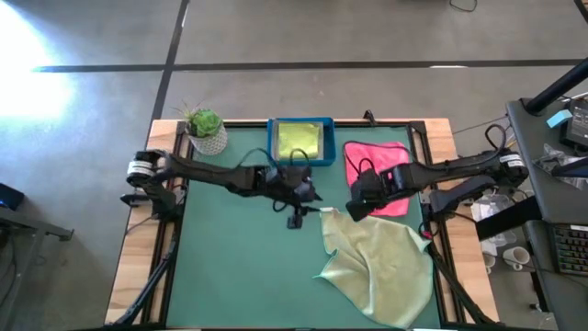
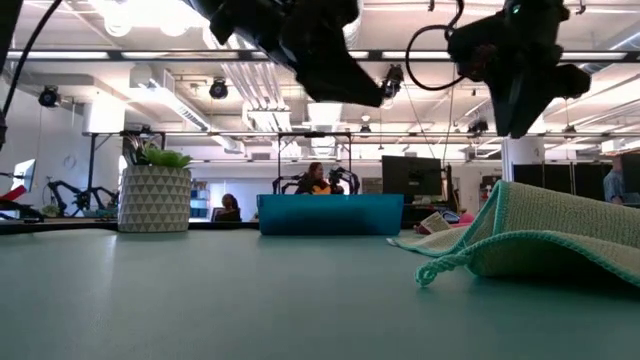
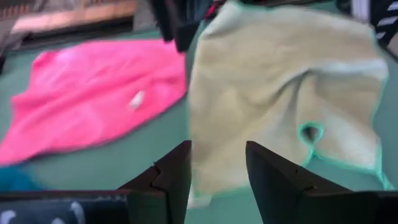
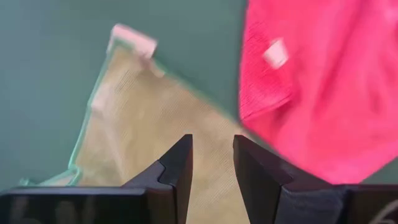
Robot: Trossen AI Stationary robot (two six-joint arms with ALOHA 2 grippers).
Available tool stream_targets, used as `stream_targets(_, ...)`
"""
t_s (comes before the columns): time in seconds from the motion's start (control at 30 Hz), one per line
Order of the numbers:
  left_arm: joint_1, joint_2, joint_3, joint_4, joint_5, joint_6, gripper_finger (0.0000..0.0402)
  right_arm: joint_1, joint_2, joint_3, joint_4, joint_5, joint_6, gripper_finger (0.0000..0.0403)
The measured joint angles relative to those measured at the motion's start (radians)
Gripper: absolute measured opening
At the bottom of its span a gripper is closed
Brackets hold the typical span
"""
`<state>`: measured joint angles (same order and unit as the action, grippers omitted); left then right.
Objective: Fold microfiber towels
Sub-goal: Fold the dark green microfiber cloth
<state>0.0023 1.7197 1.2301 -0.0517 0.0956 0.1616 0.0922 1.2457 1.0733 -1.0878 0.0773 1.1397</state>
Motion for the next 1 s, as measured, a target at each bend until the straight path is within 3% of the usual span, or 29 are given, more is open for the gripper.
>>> stream_targets(0.23,-0.064,0.117,0.004,0.106,0.0,-0.002,0.0136,0.093,-0.002,0.002,0.005,0.001,0.067,0.0107)
stream_targets(0.53,-0.073,0.261,0.006,0.256,-0.004,-0.023,0.0136,0.117,-0.002,0.019,0.006,0.004,0.013,0.0107)
stream_targets(1.0,-0.07,0.389,0.024,0.274,-0.012,-0.208,0.0136,0.12,-0.002,0.019,0.005,0.002,-0.076,0.0107)
